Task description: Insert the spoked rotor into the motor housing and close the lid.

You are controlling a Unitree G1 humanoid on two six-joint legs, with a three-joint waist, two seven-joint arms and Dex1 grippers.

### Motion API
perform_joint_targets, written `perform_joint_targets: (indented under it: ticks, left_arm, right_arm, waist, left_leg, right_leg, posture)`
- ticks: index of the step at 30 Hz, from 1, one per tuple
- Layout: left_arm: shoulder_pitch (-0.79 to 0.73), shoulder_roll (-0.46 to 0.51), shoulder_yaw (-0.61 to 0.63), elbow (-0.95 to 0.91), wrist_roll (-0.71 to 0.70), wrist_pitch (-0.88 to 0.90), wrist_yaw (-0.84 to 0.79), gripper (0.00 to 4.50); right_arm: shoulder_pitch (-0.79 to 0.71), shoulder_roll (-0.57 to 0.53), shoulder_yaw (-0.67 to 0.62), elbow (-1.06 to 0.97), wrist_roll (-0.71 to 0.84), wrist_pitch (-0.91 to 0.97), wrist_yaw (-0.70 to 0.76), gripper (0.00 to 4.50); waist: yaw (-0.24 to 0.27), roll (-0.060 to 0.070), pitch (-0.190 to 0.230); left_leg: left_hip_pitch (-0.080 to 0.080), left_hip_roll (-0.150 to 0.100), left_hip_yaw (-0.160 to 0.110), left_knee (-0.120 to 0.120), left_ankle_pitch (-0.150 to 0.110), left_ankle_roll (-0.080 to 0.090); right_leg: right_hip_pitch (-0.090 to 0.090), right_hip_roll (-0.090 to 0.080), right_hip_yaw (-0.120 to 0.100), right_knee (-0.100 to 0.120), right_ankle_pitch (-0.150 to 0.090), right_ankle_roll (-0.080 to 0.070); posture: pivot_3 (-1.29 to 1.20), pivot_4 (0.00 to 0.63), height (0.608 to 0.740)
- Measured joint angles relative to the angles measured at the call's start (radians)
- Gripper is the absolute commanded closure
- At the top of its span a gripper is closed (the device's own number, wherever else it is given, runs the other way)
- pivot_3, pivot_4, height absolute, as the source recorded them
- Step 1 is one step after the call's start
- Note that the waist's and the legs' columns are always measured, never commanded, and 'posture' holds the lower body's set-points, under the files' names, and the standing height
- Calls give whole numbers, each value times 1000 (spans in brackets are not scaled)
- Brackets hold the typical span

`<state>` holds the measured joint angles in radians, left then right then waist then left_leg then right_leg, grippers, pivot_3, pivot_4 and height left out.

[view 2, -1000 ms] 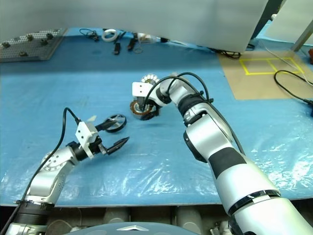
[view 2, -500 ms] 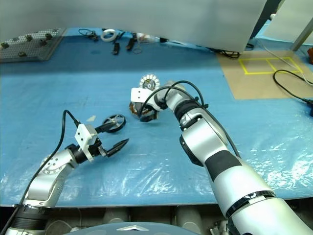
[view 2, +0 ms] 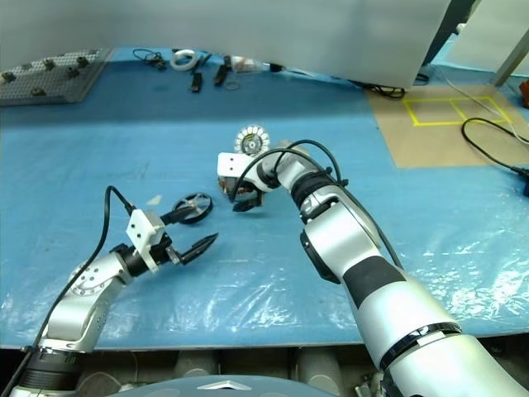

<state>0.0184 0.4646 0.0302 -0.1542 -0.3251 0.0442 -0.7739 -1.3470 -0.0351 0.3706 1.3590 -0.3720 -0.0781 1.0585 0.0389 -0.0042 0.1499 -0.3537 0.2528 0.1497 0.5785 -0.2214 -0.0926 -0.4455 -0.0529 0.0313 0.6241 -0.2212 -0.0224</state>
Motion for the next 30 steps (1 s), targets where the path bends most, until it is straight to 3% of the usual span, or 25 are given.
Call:
perform_joint_targets:
  ticks: [13,16,21,30]
  left_arm:
    - [4,-3,-21,-9,2,1,11,0]
    - [4,-4,-22,-9,3,1,15,0]
    - [-2,-7,-28,-9,7,1,18,0]
    - [-15,-17,-36,-7,14,0,19,0]
  right_arm:
    - [10,-7,6,-2,-35,-9,-34,36]
    - [10,-9,8,-3,-40,-17,-28,630]
    - [10,-22,18,-13,-56,-33,-19,2200]
    - [3,-43,56,-30,-78,-62,31,2200]
  waist:
    - [2,0,0]
    - [2,0,0]
    - [3,0,0]
    - [5,0,0]
  left_leg:
    - [1,0,0,1,0,0]
    - [1,0,0,1,0,0]
    - [1,0,0,1,0,0]
    - [3,0,0,1,0,0]
  right_leg:
    - [1,0,0,0,0,0]
    - [2,0,0,0,0,0]
    - [2,0,0,0,0,0]
    - [4,-1,-1,0,0,0]
  posture:
    - [0,150,740]
    - [0,150,740]
    - [0,150,740]
    - [0,150,740]
